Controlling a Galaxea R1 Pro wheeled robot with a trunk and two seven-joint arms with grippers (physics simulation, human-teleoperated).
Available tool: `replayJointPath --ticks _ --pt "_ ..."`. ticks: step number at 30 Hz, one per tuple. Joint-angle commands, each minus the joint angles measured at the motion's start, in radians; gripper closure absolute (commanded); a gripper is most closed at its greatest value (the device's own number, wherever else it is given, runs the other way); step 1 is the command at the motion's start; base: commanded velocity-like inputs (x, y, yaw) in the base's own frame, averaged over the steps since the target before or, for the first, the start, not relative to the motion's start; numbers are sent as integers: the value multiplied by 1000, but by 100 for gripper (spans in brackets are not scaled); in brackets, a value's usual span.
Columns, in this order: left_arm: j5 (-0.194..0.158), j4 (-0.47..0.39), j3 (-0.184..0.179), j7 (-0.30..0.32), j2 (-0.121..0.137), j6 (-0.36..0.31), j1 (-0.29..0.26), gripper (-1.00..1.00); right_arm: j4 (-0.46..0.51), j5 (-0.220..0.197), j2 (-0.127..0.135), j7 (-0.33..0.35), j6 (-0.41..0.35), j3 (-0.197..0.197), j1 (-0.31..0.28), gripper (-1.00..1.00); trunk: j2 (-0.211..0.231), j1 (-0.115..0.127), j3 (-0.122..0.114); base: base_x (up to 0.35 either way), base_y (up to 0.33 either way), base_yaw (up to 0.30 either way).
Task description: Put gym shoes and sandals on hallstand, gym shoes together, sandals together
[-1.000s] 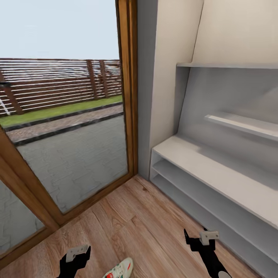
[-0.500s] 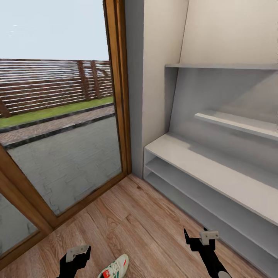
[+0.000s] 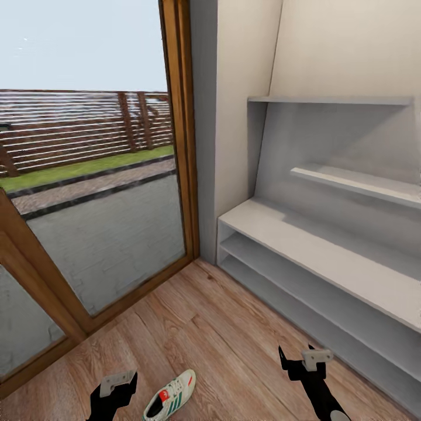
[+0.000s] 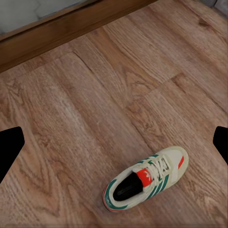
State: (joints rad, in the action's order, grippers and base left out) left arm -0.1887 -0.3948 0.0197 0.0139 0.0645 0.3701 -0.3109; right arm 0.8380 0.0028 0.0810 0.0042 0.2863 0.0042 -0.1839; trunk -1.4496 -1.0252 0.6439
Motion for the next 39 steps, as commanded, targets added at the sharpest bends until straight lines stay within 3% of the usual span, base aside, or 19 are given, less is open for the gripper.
replayJointPath --ticks 1,26,39 --pt "-5 1 0 1 0 3 0 -100 0 0 0 0 3 0 0 -100 0 0 1 -60 0 0" --pt "-5 2 0 1 1 3 0 -100 0 0 -1 -1 2 2 -1 -100 0 0 1 -11 2 0" --pt "-3 -6 0 1 0 3 0 -100 2 -3 -1 -2 3 1 0 -100 0 0 1 -9 187 0"
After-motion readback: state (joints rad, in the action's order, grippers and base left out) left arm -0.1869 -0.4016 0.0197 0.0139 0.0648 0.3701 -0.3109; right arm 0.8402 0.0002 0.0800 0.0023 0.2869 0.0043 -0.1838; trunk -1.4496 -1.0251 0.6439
